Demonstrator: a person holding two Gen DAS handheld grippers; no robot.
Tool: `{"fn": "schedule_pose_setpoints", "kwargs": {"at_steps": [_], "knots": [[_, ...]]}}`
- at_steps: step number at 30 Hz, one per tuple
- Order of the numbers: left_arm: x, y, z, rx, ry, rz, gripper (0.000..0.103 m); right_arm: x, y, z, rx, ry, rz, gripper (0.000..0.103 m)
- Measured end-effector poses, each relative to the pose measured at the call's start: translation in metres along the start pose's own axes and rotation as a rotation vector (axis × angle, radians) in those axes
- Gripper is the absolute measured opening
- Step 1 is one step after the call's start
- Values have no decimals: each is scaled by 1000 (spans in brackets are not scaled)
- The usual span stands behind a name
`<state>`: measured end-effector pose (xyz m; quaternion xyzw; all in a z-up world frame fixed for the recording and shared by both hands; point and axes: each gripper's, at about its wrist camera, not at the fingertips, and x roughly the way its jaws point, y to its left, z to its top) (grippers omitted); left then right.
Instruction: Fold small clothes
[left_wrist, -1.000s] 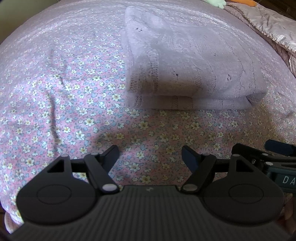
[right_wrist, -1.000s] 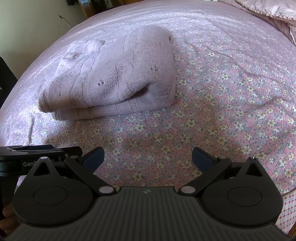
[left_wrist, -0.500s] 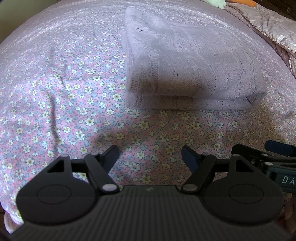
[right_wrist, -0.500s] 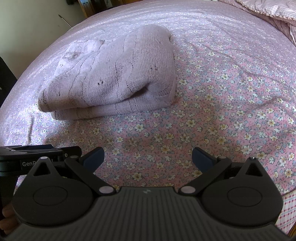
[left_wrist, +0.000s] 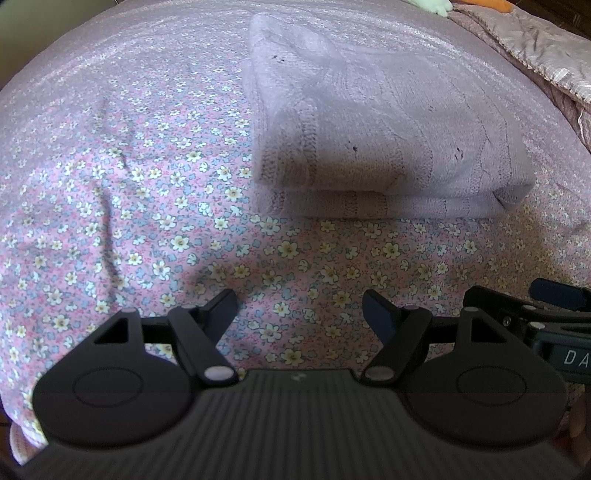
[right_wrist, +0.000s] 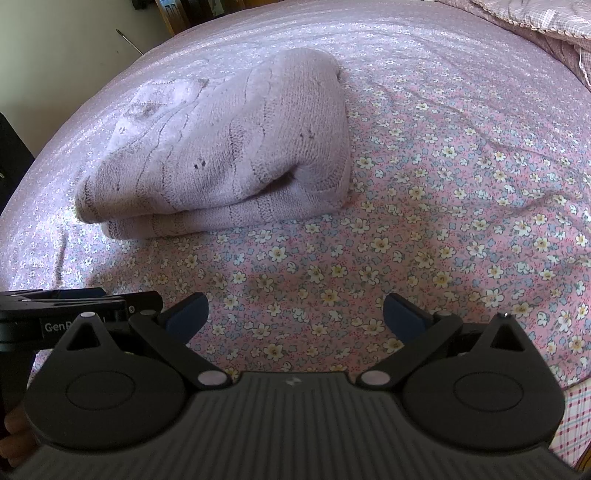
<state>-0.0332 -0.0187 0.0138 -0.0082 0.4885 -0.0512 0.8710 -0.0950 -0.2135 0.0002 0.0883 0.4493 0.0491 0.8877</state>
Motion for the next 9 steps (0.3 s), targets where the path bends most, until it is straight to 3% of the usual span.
{"fn": "schedule_pose_setpoints", "kwargs": {"at_steps": [9], "knots": [[0,0,0,-1,-1,-1,77,0,0,0,1,0,0,103]]}}
